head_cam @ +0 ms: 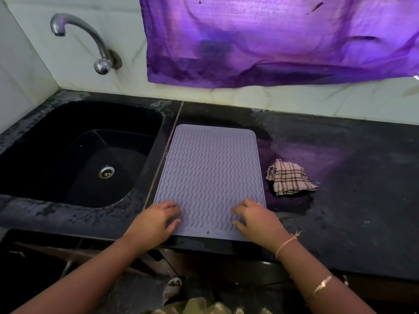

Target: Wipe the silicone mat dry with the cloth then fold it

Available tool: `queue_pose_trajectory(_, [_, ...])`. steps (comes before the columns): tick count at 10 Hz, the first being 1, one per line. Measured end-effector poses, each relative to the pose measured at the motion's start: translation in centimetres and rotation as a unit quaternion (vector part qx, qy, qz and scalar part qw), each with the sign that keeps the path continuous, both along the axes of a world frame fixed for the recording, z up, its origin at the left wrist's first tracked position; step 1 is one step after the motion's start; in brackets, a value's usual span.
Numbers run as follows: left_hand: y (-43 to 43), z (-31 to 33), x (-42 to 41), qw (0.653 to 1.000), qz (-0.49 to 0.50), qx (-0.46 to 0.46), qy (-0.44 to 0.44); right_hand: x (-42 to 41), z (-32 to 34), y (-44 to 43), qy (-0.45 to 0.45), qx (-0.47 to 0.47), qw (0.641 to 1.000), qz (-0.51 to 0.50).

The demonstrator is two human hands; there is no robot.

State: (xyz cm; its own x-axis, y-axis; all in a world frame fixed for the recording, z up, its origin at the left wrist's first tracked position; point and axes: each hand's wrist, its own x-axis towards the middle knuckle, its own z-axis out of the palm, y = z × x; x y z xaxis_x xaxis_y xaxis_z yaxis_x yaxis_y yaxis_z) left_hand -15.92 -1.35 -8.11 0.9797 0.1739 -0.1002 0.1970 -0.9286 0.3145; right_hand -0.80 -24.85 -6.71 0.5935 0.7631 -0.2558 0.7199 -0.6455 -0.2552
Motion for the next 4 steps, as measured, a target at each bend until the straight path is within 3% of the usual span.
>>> queue_pose_trajectory(1, [-0.2, 0.0, 0.7, 0.999, 0.008, 0.026, 0.020, -0.3, -0.6, 0.5, -0.009, -0.019, 1.000, -0.012])
queue_pose_trajectory(3, [-0.7, 3.0, 5.3, 0.977, 0.017, 0.107, 0.185, 1.2, 1.1, 2.1, 0.028, -0.074, 0.997, -0.018])
queue_pose_trajectory(4, [-1.0, 5.0, 9.3, 0.974, -0.001, 0.167, 0.152, 3.2, 3.9, 4.3, -0.021, -0.032, 0.999, -0.018])
